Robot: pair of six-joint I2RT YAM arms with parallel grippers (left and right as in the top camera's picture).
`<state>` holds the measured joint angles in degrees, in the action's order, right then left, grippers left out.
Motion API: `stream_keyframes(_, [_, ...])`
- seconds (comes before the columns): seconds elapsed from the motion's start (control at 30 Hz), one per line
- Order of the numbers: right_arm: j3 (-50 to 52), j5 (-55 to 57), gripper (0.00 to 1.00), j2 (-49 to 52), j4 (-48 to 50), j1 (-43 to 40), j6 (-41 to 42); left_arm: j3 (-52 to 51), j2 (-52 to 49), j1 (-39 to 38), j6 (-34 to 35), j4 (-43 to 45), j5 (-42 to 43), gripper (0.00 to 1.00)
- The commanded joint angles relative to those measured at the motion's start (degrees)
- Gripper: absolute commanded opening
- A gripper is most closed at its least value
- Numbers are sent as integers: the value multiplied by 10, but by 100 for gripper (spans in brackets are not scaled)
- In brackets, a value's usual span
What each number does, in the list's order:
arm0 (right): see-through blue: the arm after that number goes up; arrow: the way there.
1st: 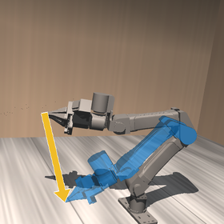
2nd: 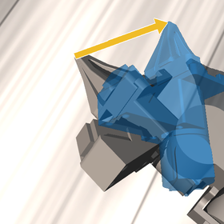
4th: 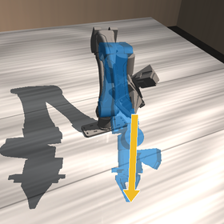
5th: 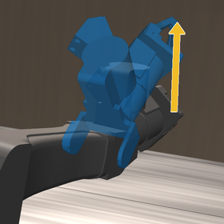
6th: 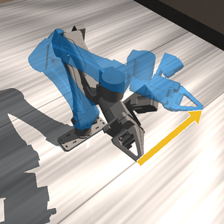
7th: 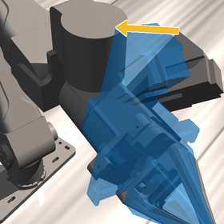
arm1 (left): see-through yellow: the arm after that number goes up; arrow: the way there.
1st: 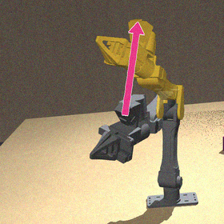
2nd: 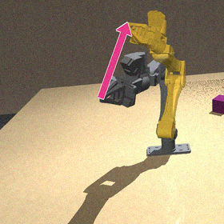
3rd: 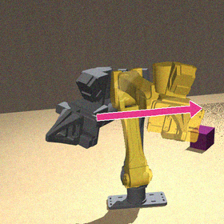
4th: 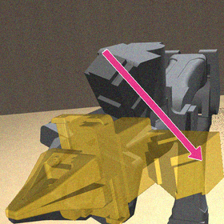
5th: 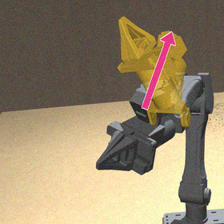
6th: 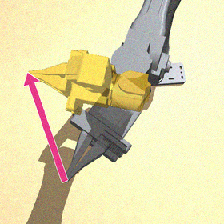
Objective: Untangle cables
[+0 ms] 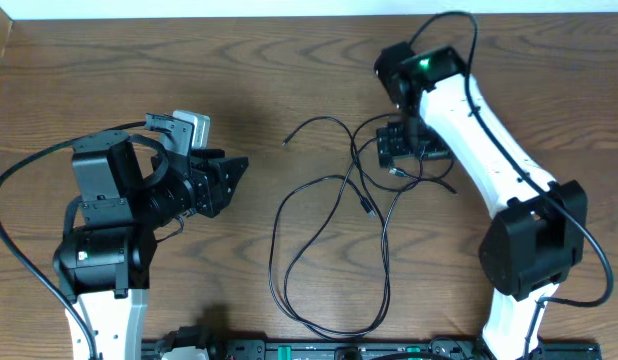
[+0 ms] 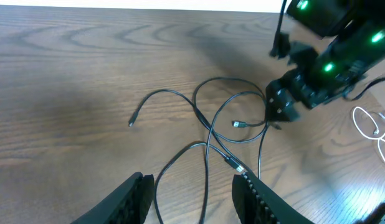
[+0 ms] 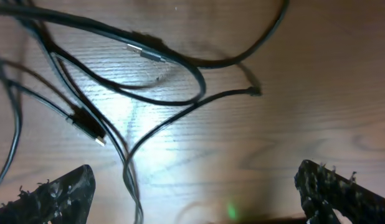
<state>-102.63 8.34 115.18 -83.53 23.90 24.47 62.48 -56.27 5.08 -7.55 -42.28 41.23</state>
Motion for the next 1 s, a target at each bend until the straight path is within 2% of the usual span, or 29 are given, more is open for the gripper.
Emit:
stream_keyframes(0.0, [46,-14,99,7,26,10,47,2,2,0,-6,-5,1,47])
stream_keyframes(0.53, [197,-42,98,7,156,52,149,2,2,0,-18,-14,1,46])
stream_keyframes(0.67, [211,-43,86,7,165,52,149,2,2,0,-26,-18,1,47])
stream_keyframes(0.73, [216,-43,66,7,165,52,149,2,2,0,-28,-19,0,46])
stream_keyframes(0.97, [236,-49,50,7,179,60,149,2,2,0,-28,-19,1,47])
